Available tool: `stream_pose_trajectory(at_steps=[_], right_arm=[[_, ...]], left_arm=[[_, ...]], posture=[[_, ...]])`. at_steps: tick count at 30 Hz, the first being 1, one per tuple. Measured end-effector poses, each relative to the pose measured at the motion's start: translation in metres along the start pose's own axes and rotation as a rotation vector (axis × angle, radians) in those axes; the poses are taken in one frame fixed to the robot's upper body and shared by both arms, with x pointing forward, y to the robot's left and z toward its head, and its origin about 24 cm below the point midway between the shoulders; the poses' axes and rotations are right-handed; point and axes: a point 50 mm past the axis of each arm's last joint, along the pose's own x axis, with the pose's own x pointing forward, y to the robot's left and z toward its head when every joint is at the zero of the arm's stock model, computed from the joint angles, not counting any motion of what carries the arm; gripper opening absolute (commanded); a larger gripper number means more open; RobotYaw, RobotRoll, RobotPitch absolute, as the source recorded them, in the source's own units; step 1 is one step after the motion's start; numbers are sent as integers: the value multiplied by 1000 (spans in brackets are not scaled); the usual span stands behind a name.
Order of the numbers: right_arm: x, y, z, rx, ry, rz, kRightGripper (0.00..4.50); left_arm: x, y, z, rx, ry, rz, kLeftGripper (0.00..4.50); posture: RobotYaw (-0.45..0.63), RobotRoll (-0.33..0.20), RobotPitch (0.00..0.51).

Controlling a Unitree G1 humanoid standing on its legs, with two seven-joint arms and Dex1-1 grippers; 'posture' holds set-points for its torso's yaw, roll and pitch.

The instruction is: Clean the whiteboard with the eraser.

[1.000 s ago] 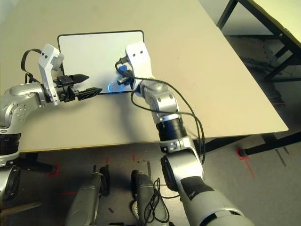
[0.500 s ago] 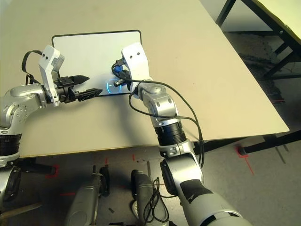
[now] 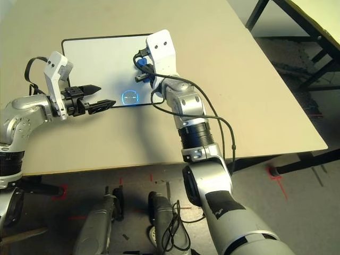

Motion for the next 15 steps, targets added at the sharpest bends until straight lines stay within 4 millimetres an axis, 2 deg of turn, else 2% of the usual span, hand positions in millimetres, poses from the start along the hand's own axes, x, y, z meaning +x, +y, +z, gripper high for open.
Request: stream_pose_trajectory(at_steps=[5,8,11,15], right_arm=[[-9,23,-17,-5,67,86,1],[-9,27,-19,-8,88,102,1],[-3,22,-13,-13,76,95,1],[4,-5,13,-17,-8,-16,1]], left_arm=[[0,0,0,1,-1,-1,4500],[0,-1,0,1,-1,-1,4500],[0,-1,0,0,0,-1,4500],[0,-1,0,-2,2,-2,4500]], posture=[[64,0,293],[64,0,294],[64,0,297],[66,0,297]])
